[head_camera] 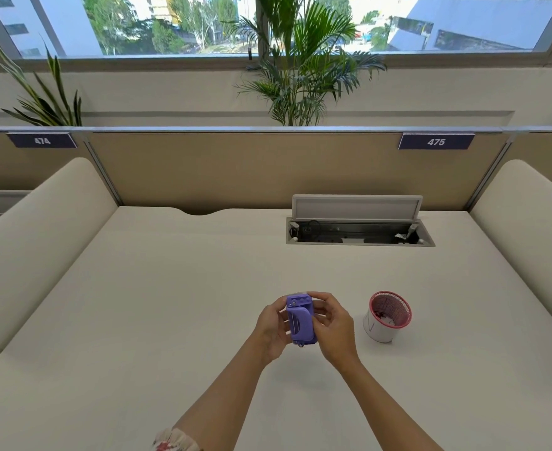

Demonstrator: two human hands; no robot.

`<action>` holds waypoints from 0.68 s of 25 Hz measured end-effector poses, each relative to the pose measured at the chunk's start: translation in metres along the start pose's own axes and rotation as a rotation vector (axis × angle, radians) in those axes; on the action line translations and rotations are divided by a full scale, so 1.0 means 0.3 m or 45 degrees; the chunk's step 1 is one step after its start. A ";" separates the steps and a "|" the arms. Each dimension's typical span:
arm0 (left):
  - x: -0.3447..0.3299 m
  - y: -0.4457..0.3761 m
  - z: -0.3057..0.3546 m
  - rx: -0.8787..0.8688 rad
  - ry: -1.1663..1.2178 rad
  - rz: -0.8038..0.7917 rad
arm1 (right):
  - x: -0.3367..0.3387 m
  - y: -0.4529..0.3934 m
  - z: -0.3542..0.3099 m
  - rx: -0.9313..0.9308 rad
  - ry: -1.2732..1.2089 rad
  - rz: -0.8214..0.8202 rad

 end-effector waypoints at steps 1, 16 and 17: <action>0.000 0.001 -0.002 -0.005 0.008 -0.004 | 0.002 0.001 -0.001 0.045 0.055 0.039; 0.002 0.019 0.007 -0.154 -0.213 -0.207 | 0.035 -0.022 0.016 -0.070 0.088 0.117; 0.005 0.017 0.005 -0.175 -0.237 -0.219 | 0.038 -0.026 0.018 -0.082 0.094 0.099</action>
Point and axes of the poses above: each hand's wrist, its own y-axis away from the middle knuckle, its own x-axis out of the back of the hand, z = x × y, the point moved 1 cm from there along -y, towards the middle knuckle, and after that the axes turned 12 degrees about z, right-handed, at the moved point
